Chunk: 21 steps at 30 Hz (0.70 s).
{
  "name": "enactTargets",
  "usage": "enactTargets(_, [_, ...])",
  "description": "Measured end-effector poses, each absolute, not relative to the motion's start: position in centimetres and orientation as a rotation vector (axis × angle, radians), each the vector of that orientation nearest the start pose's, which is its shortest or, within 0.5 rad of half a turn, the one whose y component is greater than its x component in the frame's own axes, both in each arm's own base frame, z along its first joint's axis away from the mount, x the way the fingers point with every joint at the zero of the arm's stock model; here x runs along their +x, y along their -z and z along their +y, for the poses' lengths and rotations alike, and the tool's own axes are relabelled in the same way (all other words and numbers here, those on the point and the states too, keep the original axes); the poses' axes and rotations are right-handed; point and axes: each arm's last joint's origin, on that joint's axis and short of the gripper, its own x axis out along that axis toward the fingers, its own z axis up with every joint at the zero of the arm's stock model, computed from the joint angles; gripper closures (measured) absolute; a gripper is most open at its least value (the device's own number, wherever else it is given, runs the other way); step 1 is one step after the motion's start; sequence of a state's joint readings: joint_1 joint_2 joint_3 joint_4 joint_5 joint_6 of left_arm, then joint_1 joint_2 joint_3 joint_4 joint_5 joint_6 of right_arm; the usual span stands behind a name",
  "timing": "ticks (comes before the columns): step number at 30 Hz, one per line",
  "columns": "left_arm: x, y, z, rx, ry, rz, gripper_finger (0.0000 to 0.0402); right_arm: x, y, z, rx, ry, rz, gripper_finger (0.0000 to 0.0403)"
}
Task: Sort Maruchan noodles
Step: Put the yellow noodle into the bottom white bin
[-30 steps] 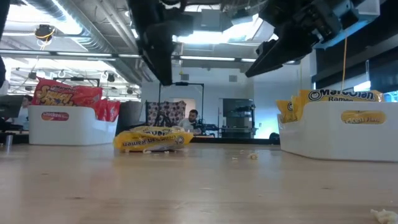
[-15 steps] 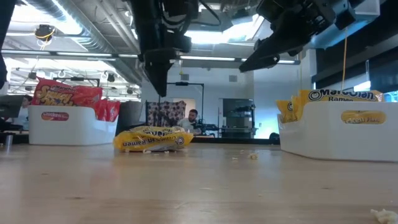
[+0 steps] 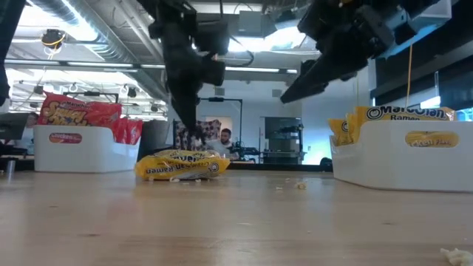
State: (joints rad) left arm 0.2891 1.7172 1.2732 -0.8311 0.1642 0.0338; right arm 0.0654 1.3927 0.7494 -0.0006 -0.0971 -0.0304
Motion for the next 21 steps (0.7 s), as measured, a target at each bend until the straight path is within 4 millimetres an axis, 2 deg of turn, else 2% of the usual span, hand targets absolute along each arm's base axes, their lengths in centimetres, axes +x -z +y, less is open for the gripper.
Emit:
enactTargets(5, [31.8, -21.8, 10.3, -0.211, -0.271, 1.243, 0.0213, 28.7, -19.4, 2.1, -0.025, -0.158, 0.684, 0.0082])
enactTargets(7, [31.9, -21.8, 10.3, -0.217, -0.293, 1.234, 0.0214, 28.8, -19.1, 2.1, -0.025, -0.158, 0.693, 0.0083])
enactTargets(11, [31.8, -21.8, 10.4, -0.264, -0.272, 1.230, 0.0201, 28.8, -19.1, 2.1, -0.022, -0.158, 0.692, 0.0083])
enactTargets(17, [31.6, -21.8, 10.8, -0.374, -0.193, 1.220, 0.0143, 28.9, -19.1, 2.2, -0.019, -0.166, 0.686, 0.0084])
enactTargets(21, [31.2, -20.5, 10.6, -0.393, -0.095, 1.212, 0.0118, 28.9, -19.1, 2.2, -0.019, -0.167, 0.681, 0.0084])
